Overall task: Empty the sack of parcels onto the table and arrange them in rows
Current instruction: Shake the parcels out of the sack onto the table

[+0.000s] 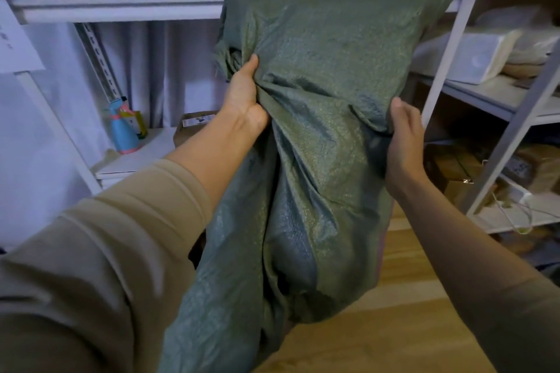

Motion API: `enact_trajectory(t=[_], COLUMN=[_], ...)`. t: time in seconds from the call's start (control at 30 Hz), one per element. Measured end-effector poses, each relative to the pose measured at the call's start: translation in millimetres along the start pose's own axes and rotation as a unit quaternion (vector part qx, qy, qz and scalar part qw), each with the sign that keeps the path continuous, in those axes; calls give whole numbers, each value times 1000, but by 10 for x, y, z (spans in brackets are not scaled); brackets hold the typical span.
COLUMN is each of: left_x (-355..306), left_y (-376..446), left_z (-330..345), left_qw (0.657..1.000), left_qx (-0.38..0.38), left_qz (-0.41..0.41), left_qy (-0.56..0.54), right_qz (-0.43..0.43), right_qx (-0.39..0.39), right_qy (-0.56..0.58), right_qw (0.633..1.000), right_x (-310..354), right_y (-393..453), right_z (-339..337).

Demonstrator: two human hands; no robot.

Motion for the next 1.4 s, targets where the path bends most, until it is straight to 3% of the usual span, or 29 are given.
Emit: enact_trajectory(t=[0.2, 0.3, 0.43, 0.73, 1.0, 1.2, 1.4], left_x=[94, 130, 159, 137, 186, 306, 416], left_y=[54, 60, 79, 98, 170, 236, 296], left_z=[69, 118, 189, 442, 622, 727, 713], left_qw=[999, 999, 999, 996, 991, 991, 993], left_qx=[26, 37, 48, 80, 117, 128, 111], left_qz=[-6, -5, -11, -1, 20, 9, 0], left_qy=[-24, -20, 0, 40, 55, 45, 43], right_qz=[154, 227, 224, 231, 186, 171, 119], right_qx=[29, 71, 83, -134, -216, -165, -18], right_qy=[-37, 30, 93, 95, 59, 91, 55], right_qw=[987, 971, 967, 959, 957, 967, 991], right_x=[-591, -842, -846, -861, -663, -511, -483], right_y=[-380, -527, -540, -309, -68, 78, 139], right_z=[-418, -446, -421, -564, -789, -813, -773])
Point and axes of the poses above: each hand's wrist, its own y-axis towards the middle knuckle, its own z-axis out of the palm, x = y × z, the point moved 5 cm from there along y, towards the middle knuckle, and after that the axes turned 6 degrees about x, right-handed, at the moved point
